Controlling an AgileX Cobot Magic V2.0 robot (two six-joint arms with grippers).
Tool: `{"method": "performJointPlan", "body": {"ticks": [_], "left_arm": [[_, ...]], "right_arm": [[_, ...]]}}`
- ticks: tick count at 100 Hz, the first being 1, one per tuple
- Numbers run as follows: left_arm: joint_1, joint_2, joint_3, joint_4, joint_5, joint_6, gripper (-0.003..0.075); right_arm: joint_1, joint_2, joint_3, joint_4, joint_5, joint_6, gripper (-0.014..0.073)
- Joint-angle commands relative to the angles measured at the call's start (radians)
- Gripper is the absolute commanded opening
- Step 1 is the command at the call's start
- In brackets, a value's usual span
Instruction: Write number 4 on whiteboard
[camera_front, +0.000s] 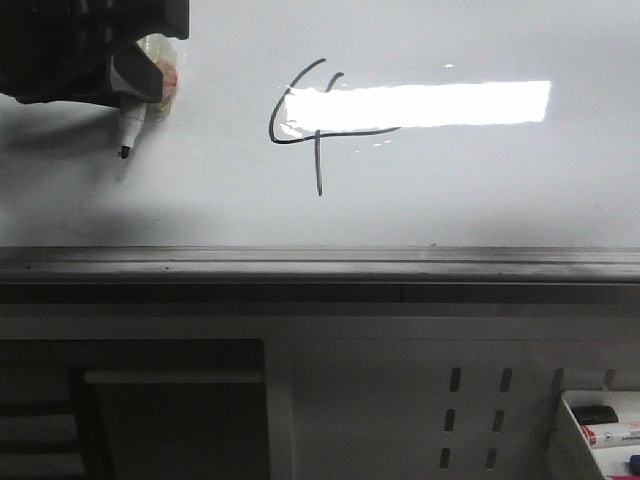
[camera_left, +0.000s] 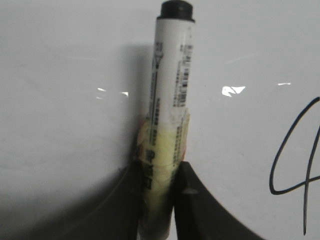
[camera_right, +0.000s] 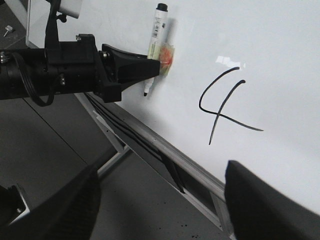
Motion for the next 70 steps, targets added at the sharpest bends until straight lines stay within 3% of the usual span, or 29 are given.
{"method": "performJointPlan", "body": {"ticks": [1, 16, 25, 45, 70], "left_arm": [[0.005, -0.017, -0.033, 0.035, -0.006, -0.012, 0.0105], [0.005, -0.017, -0.033, 0.035, -0.006, -0.012, 0.0367], [0.005, -0.017, -0.033, 0.033, -0.010, -0.012, 0.0448], [0.005, -0.037, -0.033, 0.033, -0.010, 0.001, 0.0452], [0.005, -0.186, 0.001, 0.033, 0.026, 0.188, 0.0452]], "right_arm": [[-0.006, -0.010, -0.025, 0.050, -0.040, -0.006, 0.0469], [-0.006, -0.010, -0.025, 0.050, -0.040, -0.006, 0.0469], [-0.006, -0.010, -0.025, 0.050, -0.040, -0.006, 0.0469], [-0.006, -0.010, -0.025, 0.033, -0.045, -0.006, 0.0469], [-0.016, -0.014, -0.025, 0.019, -0.086, -0.006, 0.0469]]}}
